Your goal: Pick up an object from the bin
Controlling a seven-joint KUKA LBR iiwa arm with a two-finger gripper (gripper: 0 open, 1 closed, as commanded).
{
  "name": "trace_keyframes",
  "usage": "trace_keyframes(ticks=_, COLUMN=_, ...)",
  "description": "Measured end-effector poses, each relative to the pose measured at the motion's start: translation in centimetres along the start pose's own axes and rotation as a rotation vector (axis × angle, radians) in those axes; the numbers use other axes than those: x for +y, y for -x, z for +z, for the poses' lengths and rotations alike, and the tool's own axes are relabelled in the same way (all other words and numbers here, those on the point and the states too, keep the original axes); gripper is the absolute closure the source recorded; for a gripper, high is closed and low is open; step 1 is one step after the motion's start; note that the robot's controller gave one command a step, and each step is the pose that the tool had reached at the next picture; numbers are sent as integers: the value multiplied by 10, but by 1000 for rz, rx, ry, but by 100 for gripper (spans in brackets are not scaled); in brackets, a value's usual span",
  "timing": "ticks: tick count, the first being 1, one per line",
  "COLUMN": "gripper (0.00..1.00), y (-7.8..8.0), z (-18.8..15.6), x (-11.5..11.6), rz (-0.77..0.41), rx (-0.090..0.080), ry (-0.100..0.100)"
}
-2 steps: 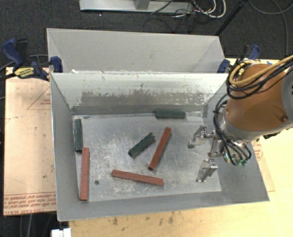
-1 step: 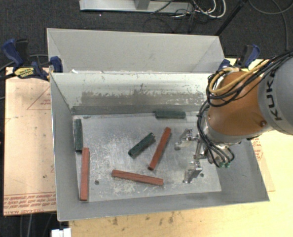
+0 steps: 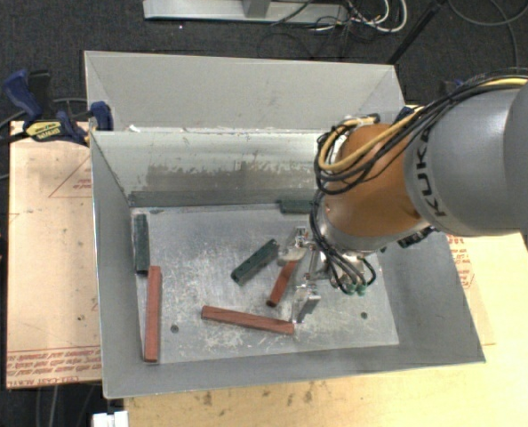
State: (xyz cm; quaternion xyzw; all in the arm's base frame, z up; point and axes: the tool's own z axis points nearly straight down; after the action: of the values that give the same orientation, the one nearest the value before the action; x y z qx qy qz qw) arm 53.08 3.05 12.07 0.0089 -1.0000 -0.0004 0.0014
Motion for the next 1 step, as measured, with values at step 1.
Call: trace_keyframes(ticks=1, gripper=100, y=64, z=35, x=-25, rz=-13, rx=-50, ry=7)
